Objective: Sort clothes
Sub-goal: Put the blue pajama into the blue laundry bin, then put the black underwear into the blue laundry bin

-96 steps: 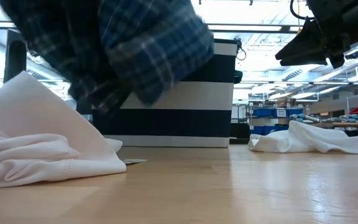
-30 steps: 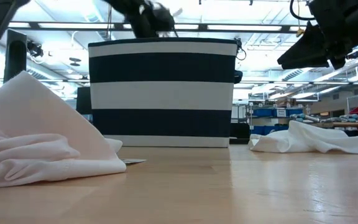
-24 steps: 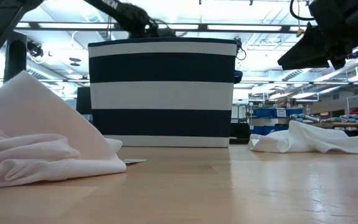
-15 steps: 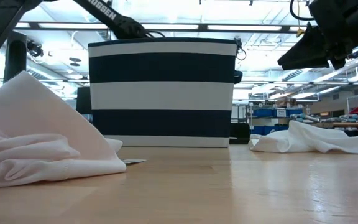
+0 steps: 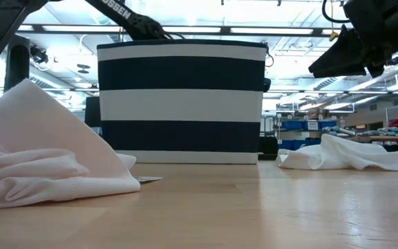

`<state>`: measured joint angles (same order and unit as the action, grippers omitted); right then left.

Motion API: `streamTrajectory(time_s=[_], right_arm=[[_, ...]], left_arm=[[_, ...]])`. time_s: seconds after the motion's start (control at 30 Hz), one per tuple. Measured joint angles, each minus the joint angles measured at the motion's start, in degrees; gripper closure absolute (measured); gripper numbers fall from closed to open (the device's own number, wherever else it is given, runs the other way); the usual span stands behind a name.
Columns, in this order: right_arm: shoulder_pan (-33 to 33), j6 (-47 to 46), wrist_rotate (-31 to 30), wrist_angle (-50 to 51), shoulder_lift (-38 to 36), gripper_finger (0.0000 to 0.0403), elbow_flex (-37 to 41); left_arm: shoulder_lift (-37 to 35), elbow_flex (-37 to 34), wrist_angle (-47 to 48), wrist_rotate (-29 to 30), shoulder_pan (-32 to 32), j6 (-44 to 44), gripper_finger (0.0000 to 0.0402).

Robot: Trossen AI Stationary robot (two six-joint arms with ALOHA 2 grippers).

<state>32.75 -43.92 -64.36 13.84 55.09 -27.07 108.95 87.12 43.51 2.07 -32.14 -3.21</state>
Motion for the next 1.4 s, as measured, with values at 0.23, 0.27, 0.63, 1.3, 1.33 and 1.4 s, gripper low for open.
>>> streamTrajectory(time_s=[0.23,0.27,0.63,1.3,1.33,1.4], right_arm=[[0.0,0.0,0.1,0.0,0.0,0.0252,0.0],[0.0,0.0,0.1,0.0,0.0,0.0252,0.0],[0.0,0.0,0.5,0.0,0.0,0.0252,0.0],[-1.5,-0.9,2.8,0.0,0.0,0.0252,0.0],[-1.5,-0.9,2.9,0.0,0.0,0.0252,0.0],[-1.5,-0.9,2.9,0.0,0.0,0.0252,0.0]], left_arm=[[-1.8,7.0,7.2,0.3,1.4,3.1,0.026],[-2.7,7.7,7.2,0.4,1.8,3.4,0.026],[-18.0,9.3,8.8,1.1,2.8,4.2,0.026],[-48.3,-6.1,16.7,9.4,14.3,-8.7,0.0266],[-50.4,-8.2,16.7,10.0,15.2,-10.6,0.0266],[-55.0,-12.6,16.4,11.1,16.8,-14.9,0.0266]])
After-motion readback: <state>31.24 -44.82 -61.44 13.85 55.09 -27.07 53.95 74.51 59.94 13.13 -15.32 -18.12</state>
